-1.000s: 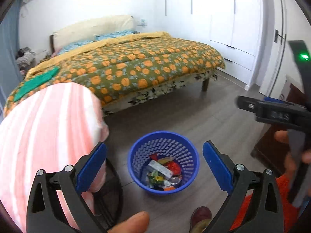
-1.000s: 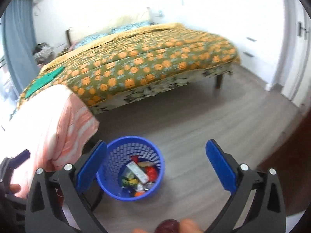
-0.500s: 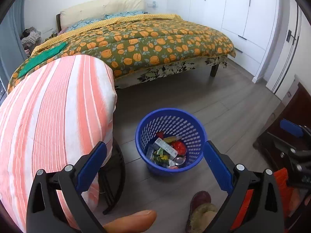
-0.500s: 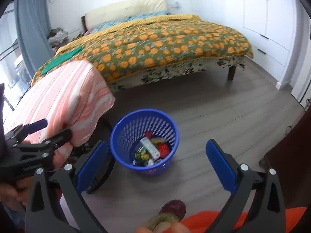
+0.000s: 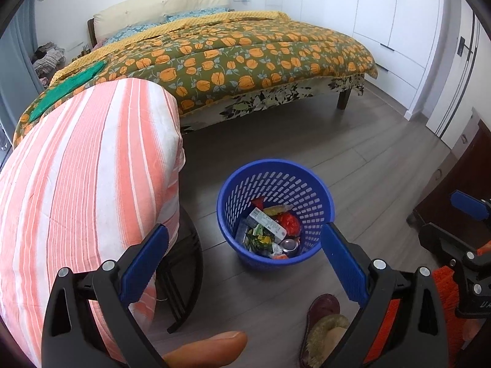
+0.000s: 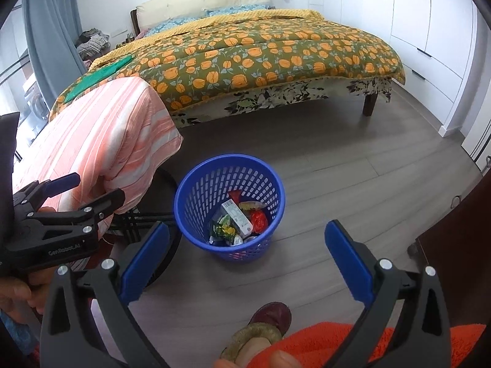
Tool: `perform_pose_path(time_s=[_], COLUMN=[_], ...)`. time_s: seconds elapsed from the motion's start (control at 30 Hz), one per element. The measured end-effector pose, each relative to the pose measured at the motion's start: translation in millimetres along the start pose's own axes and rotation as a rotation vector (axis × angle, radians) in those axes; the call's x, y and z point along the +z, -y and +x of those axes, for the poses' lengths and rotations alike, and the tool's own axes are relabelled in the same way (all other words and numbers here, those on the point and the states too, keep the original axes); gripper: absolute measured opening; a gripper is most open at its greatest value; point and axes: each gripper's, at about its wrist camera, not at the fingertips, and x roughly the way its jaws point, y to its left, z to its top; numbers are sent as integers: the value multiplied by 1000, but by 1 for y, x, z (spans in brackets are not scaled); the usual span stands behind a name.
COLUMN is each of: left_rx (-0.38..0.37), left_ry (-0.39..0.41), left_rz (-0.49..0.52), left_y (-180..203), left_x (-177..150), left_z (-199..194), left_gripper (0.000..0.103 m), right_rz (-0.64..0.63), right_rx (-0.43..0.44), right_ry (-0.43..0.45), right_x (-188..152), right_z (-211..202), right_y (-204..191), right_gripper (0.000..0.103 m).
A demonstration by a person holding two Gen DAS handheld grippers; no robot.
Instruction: Collect trash
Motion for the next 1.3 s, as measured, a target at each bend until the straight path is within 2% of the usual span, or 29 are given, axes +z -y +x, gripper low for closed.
perform_pose_path(time_s=[1.3], left_rx=[26], left_ry=[-19], left_rz=[3], left_y=[-2], left_x=[-1], left_z=[6], left_gripper=[98], right_rz=[-1], right_rx=[1], right_ry=[-18], right_x=[-2], right_z=[3], right_y=[-1], right_gripper=[98])
